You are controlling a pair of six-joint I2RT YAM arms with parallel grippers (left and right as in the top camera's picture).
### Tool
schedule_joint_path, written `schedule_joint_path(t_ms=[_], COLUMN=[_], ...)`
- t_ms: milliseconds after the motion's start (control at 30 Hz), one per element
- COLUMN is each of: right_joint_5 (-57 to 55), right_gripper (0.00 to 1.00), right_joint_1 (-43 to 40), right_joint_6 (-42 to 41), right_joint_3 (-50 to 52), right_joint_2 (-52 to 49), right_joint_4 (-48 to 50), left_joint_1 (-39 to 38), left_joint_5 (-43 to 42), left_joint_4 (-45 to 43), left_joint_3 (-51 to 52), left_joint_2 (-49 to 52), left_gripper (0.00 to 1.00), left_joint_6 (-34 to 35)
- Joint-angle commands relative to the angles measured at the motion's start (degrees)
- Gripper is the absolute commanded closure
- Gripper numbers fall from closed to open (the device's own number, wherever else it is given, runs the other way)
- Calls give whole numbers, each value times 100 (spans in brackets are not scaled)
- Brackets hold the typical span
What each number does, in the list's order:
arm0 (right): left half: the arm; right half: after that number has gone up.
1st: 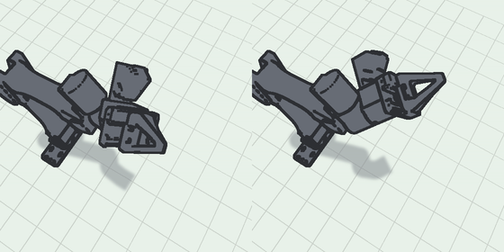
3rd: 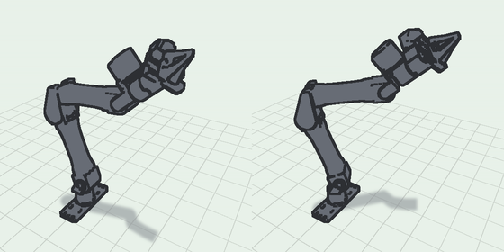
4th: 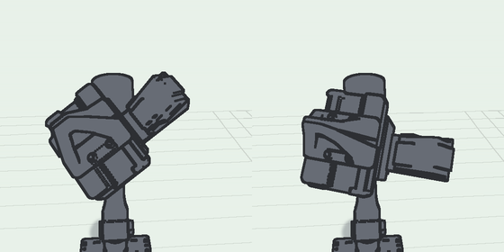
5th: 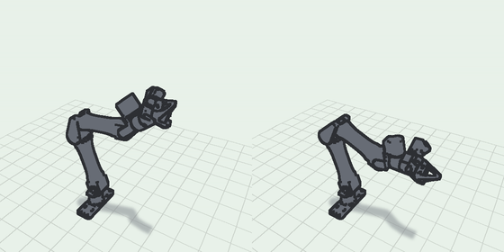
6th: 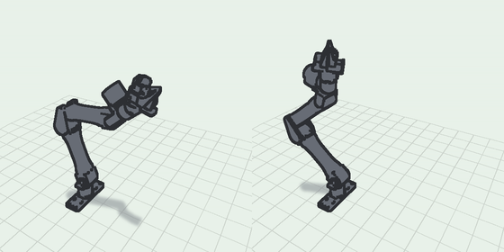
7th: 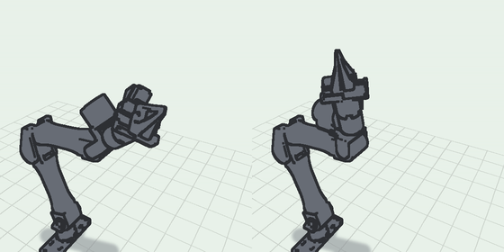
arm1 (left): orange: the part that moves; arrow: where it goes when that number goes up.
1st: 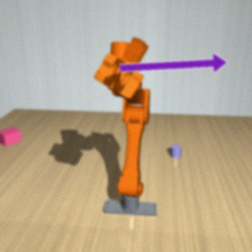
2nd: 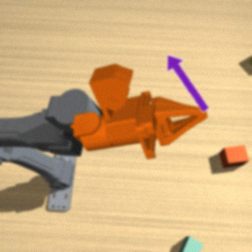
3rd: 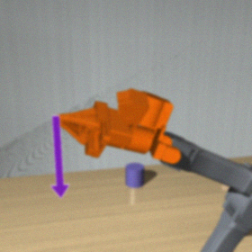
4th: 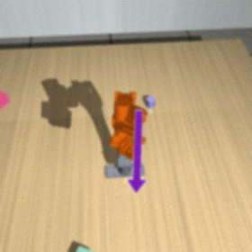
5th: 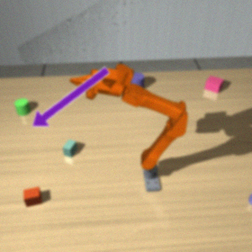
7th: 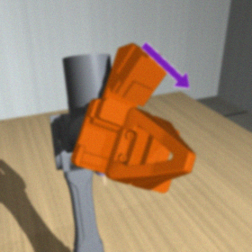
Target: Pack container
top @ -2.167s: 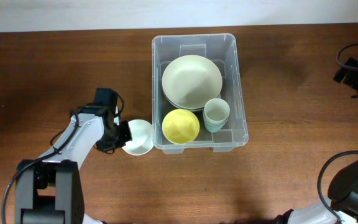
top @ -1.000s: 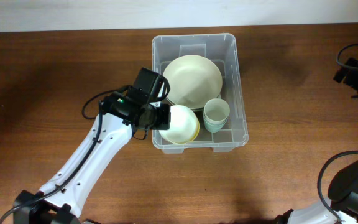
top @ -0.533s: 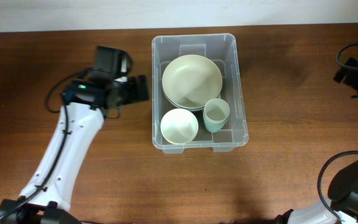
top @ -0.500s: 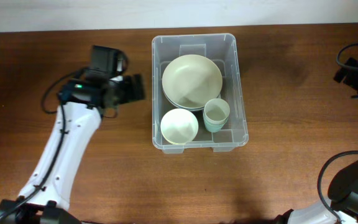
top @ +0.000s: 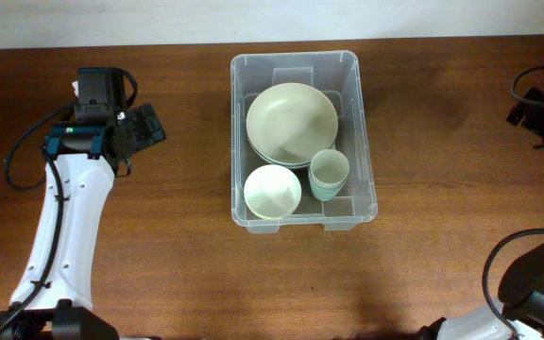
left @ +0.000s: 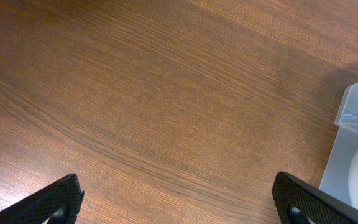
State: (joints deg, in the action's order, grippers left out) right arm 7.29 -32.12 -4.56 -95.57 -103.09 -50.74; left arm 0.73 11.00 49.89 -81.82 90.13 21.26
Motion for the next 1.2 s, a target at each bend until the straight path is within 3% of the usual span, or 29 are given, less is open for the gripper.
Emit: schedule_joint_path(t_ms=[0, 867, 1167], right_joint_5=[-48, -48, -48], right_gripper=[1, 1, 1], right_joint_1=[-11, 0, 501], right_joint_6=[-20, -20, -20], right_joint_3=[-87, -87, -87], right_joint_2=[136, 83, 1016], right_joint_4=[9, 9, 9], left_joint_1=[17, 17, 17], left_joint_5=[83, 83, 83], left_joint_4=[-13, -13, -13], left_joint_3=[-85, -85, -85], left_joint_2=[11, 11, 11], left_gripper=[1, 1, 1], left_joint_6=[15, 15, 15])
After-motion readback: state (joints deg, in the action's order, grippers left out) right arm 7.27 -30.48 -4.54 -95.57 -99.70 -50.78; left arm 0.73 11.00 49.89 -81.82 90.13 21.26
